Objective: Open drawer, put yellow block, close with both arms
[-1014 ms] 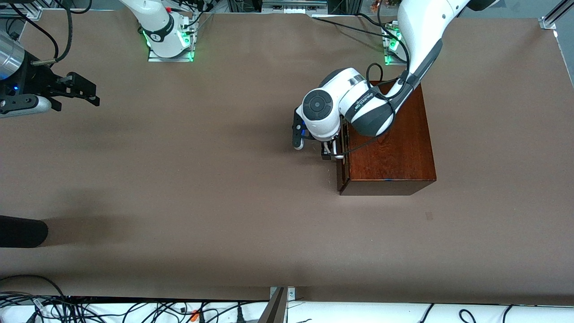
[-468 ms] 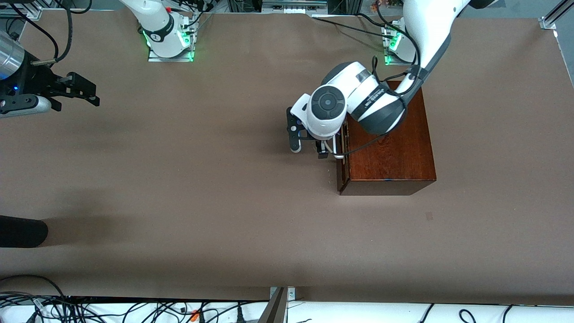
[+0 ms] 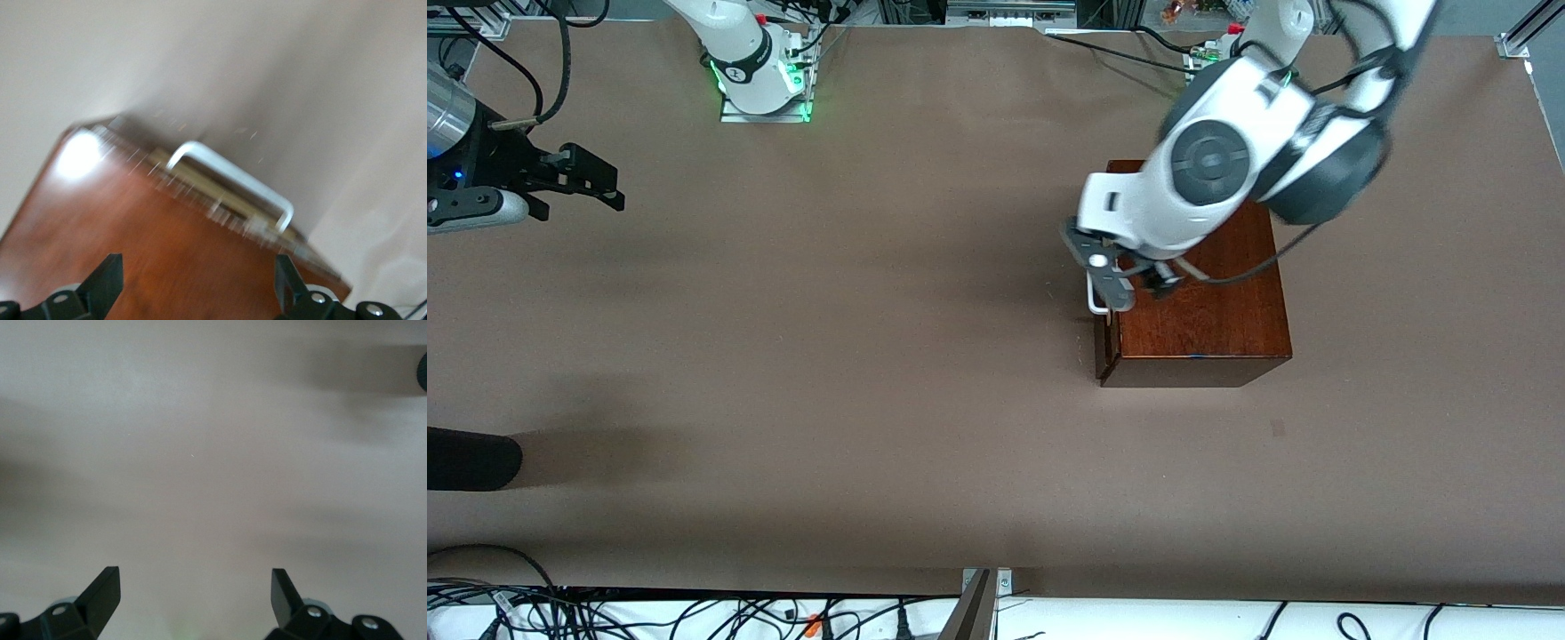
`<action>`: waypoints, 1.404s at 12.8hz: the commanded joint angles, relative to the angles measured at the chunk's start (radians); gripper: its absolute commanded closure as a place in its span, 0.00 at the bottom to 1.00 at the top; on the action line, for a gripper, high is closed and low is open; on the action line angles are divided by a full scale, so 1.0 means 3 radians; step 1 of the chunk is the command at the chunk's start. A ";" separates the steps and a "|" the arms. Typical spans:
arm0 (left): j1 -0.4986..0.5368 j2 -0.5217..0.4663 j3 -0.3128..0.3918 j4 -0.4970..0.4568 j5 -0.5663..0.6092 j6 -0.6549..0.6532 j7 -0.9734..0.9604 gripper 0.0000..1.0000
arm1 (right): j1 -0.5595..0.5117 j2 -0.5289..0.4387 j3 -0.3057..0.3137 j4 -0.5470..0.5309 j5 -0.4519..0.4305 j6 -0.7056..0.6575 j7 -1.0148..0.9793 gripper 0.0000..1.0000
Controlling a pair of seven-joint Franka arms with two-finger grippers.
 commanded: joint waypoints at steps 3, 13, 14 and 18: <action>0.0317 -0.0261 0.0325 0.0286 -0.0092 -0.0567 -0.0090 0.00 | -0.0046 0.0022 0.0047 0.0065 -0.0042 -0.0013 0.0029 0.00; 0.0271 -0.1423 0.1370 -0.0875 -0.0424 0.0124 -0.1249 0.00 | -0.0046 0.0022 0.0047 0.0065 -0.0042 -0.0013 0.0019 0.00; 0.0251 -0.1443 0.1457 -0.0916 -0.0409 0.0210 -0.1240 0.00 | -0.0046 0.0022 0.0047 0.0065 -0.0042 -0.0013 0.0019 0.00; 0.0118 -0.1484 0.1539 -0.0962 -0.0388 0.0216 -0.1235 0.00 | -0.0046 0.0022 0.0047 0.0065 -0.0042 -0.0013 0.0019 0.00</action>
